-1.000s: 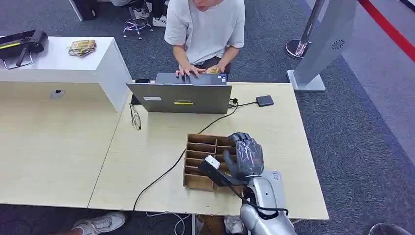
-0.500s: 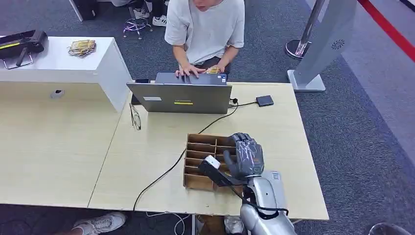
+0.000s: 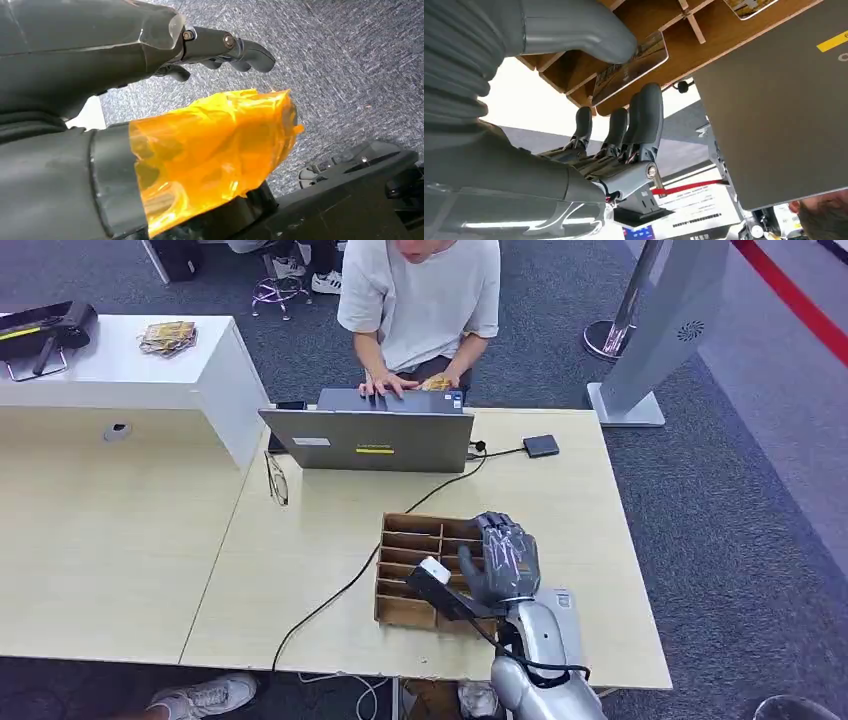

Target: Pass the card to the sensor for recognition and then transmit it.

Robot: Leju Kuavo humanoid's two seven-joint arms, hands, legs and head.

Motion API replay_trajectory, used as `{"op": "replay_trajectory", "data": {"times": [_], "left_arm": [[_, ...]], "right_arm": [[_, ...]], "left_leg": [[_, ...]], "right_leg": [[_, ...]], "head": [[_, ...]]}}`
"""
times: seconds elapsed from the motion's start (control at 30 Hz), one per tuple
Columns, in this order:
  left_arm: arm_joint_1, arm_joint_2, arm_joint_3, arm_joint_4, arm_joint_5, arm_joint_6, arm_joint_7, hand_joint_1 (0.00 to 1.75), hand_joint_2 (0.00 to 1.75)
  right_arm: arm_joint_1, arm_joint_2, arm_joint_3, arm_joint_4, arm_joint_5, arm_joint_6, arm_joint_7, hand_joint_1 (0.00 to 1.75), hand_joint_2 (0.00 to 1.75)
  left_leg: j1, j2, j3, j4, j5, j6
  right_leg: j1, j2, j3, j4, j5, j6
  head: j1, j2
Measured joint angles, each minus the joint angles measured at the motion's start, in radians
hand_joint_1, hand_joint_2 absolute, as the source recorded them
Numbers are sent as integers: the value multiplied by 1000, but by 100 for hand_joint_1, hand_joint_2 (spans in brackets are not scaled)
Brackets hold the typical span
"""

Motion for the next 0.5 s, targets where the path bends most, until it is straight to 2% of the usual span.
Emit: {"op": "replay_trajectory", "data": {"times": [0.5], "left_arm": [[0,0,0,0,0,0,0,0,0]], "right_arm": [[0,0,0,1,0,0,0,89,175]], "left_leg": [[0,0,0,0,0,0]], "right_leg": [[0,0,0,0,0,0]], "head": [[0,0]]}}
